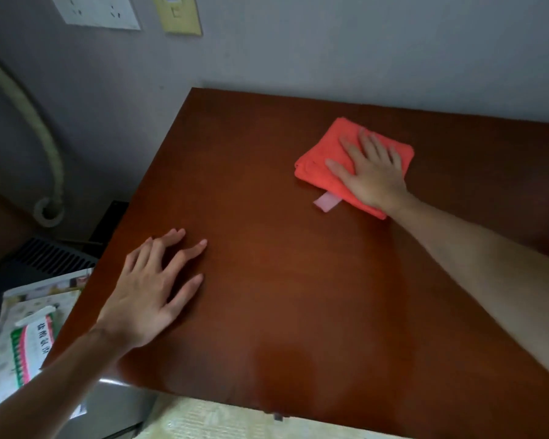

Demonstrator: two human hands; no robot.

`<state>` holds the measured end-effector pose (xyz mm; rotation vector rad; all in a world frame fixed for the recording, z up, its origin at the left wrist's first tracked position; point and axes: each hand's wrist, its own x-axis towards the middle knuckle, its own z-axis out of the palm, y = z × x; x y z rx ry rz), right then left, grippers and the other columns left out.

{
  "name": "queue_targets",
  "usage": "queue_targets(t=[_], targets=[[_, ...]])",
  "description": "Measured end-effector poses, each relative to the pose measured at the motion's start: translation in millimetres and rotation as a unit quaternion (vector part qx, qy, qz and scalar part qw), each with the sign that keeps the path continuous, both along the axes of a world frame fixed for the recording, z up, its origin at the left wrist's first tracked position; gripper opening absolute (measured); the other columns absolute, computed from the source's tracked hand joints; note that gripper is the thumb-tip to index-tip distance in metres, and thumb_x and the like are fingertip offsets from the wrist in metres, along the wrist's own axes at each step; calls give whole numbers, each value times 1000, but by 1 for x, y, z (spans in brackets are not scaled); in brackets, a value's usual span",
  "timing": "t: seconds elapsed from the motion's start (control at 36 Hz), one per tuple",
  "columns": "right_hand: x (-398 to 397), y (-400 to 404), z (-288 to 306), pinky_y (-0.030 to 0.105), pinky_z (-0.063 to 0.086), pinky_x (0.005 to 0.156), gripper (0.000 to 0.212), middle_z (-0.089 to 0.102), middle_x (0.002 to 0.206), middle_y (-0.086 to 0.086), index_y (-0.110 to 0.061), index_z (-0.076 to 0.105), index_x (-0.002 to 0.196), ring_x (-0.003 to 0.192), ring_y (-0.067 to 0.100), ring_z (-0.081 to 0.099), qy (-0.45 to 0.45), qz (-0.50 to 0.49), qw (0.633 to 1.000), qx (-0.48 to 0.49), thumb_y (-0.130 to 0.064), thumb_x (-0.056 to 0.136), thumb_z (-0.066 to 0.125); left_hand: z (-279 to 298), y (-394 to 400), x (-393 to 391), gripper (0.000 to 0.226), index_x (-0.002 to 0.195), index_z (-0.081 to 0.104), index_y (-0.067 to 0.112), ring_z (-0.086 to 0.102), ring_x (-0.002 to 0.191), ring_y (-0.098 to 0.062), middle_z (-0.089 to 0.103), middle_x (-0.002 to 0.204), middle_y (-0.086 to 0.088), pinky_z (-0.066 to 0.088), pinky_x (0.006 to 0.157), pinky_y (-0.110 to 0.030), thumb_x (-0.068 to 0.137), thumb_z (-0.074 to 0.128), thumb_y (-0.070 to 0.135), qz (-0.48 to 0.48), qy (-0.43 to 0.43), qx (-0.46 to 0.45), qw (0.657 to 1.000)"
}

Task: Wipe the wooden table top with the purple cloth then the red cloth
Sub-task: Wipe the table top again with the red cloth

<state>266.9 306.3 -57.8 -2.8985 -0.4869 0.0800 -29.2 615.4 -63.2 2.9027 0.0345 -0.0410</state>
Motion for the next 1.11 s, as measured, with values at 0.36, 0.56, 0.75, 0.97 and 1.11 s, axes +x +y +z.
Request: queue_targets(t=[0.36, 0.56, 0.75, 0.97, 1.11], targets=[[-287, -141, -3, 51, 17, 125, 74, 8, 173, -4, -43, 17, 162, 159, 16, 5, -35, 160, 986, -36, -77, 97, 27, 12, -103, -1, 54, 135, 54, 20, 50, 121, -27, 46, 133, -5, 39, 99, -46, 92, 40, 49, -31, -51, -44, 997], [-252, -157, 2, 47, 9, 127, 73, 1, 173, -6, -47, 14, 161, 159, 13, -4, -14, 253, 965, -60, -74, 97, 36, 7, -169, 24, 55, 139, 50, 22, 47, 123, -22, 45, 135, 0, 33, 104, -41, 94, 39, 52, -52, -39, -86, 994], [-149, -167, 8, 44, 2, 127, 71, 0, 173, -7, -45, 16, 161, 159, 12, -3, -5, 367, 925, -100, -72, 98, 33, -5, -188, 31, 58, 143, 47, 28, 39, 135, -23, 42, 141, -3, 18, 117, -41, 95, 34, 59, -61, -47, -62, 995], [-6, -166, 5, 45, 10, 125, 76, 6, 173, -5, -42, 14, 162, 159, 16, 7, -21, 341, 934, -105, -77, 95, 22, -11, -213, 26, 60, 147, 44, 23, 28, 151, -28, 43, 150, -17, 13, 122, -48, 98, 34, 56, -20, -34, -23, 999], [72, -157, 10, 49, 9, 124, 79, 8, 173, -3, -46, 11, 161, 158, 21, 11, -9, 183, 980, -77, -83, 92, 18, -12, -235, 22, 64, 149, 43, 17, 21, 153, -28, 39, 154, -20, 20, 121, -53, 102, 28, 57, 20, -25, 18, 999]])
